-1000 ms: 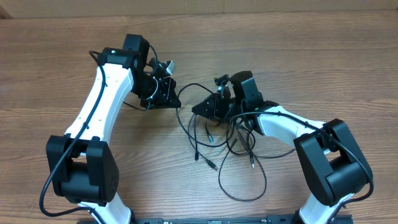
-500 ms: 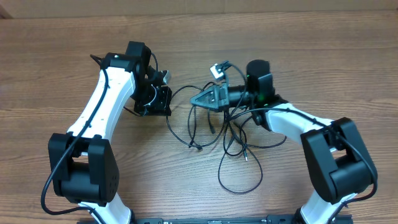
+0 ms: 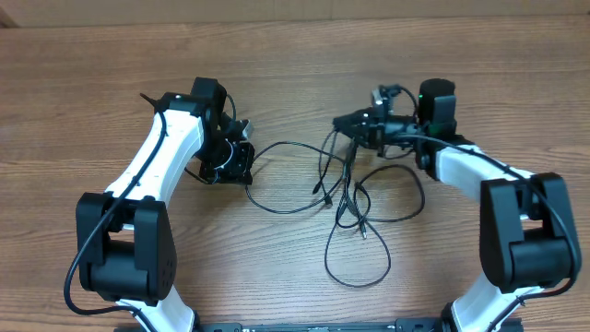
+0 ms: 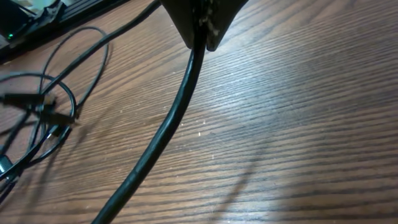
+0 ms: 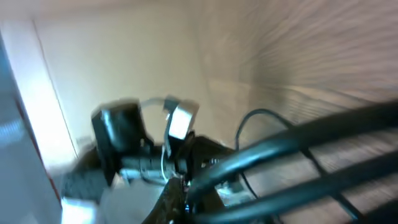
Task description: Untangle cables
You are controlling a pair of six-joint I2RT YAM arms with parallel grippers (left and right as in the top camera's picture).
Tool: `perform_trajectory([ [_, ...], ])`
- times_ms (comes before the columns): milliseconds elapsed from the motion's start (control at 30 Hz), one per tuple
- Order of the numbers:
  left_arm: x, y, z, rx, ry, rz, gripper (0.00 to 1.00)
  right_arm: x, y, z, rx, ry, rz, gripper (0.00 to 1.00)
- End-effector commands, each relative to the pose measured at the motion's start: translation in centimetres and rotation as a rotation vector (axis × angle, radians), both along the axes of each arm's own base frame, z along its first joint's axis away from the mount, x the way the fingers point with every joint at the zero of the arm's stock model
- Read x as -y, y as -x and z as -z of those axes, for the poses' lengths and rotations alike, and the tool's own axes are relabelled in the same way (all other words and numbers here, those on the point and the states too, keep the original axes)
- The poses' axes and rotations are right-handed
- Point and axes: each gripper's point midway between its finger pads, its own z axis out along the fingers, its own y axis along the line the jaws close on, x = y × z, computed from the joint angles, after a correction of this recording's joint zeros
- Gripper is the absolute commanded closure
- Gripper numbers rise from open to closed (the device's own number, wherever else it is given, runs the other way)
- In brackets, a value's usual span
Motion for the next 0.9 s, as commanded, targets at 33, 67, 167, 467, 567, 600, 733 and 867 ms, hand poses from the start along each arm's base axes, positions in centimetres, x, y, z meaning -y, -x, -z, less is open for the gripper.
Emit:
perform_trajectory([
  [33,-0.1,0.2,0.5,0.005,-0.02,0.036,0.96,2.1,-0.2,0.9,-0.252,-0.004,0.11,0.96],
  [67,-0.1,0.2,0.5,0.006,-0.02,0.035,0.96,2.2,-0.1,1.1,-0.275,-0.006,0.116,0.96],
  [167,0.0,0.0,0.6,0.012,-0.016,0.032,0.96,2.0,0.2,1.3,-0.304,-0.005,0.114,0.96],
  [467,2.9,0.6,0.4,0.007,0.032,0.073,0.96,0.1,-0.8,-0.6,-0.382,-0.08,0.142,0.96],
  [567,4.1,1.0,0.4,0.015,0.034,0.111,0.96,-0.2,-1.3,-2.8,-0.322,-0.139,0.115,0.96],
  [600,4.5,1.1,0.4,0.019,0.033,0.125,0.96,-0.3,-1.6,-3.6,-0.275,-0.151,0.112,0.96],
  [733,5.4,1.4,0.5,0.029,0.029,0.159,0.96,0.4,-2.8,-4.9,-0.196,-0.171,0.148,0.96],
  [867,5.6,1.6,0.6,0.034,0.01,0.176,0.96,2.1,-3.8,-4.8,-0.208,-0.178,0.207,0.96],
])
